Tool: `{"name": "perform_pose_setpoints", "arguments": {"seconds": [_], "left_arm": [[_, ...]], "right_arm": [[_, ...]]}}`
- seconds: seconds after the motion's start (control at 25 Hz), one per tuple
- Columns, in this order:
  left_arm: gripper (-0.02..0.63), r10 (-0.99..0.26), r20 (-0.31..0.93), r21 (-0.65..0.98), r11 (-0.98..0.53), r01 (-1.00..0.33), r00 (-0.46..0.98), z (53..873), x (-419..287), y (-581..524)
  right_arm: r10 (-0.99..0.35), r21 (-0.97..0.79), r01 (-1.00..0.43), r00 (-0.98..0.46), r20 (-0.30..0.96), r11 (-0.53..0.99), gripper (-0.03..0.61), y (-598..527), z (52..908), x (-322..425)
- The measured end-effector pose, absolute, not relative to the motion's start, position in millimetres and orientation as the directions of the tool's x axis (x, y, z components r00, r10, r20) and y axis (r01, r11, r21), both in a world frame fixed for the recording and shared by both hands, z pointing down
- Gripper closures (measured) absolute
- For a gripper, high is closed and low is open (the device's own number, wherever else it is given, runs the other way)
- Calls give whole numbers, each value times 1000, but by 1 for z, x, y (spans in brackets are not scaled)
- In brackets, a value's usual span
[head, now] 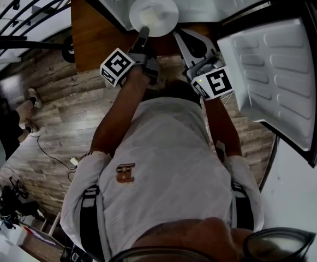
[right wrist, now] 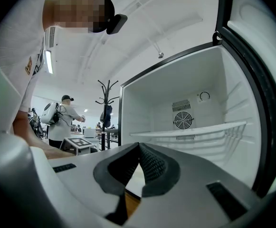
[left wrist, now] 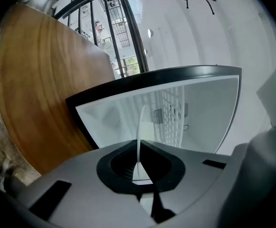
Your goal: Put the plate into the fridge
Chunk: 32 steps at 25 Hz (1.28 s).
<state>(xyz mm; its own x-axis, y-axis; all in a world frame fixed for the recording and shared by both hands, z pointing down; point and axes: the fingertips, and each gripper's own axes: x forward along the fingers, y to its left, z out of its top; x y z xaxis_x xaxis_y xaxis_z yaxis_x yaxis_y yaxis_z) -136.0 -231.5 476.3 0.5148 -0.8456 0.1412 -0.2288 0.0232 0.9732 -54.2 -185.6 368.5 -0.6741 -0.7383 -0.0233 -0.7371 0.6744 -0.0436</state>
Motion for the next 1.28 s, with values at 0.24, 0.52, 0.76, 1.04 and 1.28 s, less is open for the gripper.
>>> {"name": "perform_pose_setpoints", "arguments": {"seconds": [0.24, 0.52, 0.76, 1.04, 1.28], "left_arm": [[589, -874, 165, 969, 58, -240, 457, 486, -125, -250], [589, -892, 208, 965, 120, -235, 402, 506, -111, -273], [589, -900, 249, 958, 176, -226, 357, 520, -114, -295], [589, -899, 288, 948, 218, -234, 331, 526, -113, -308], [589, -892, 326, 936, 259, -238, 313, 535, -112, -312]], "right_arm": [[-706, -57, -704, -708, -25, 708, 546, -197, 374, -41], [-670, -64, -667, -742, -42, 743, 546, -214, 374, -29], [-646, -74, -643, -763, -18, 762, 546, -225, 382, -29], [-635, -78, -632, -772, -19, 771, 546, -235, 383, -26], [-630, -85, -627, -776, -16, 775, 546, -235, 386, -24]]}}
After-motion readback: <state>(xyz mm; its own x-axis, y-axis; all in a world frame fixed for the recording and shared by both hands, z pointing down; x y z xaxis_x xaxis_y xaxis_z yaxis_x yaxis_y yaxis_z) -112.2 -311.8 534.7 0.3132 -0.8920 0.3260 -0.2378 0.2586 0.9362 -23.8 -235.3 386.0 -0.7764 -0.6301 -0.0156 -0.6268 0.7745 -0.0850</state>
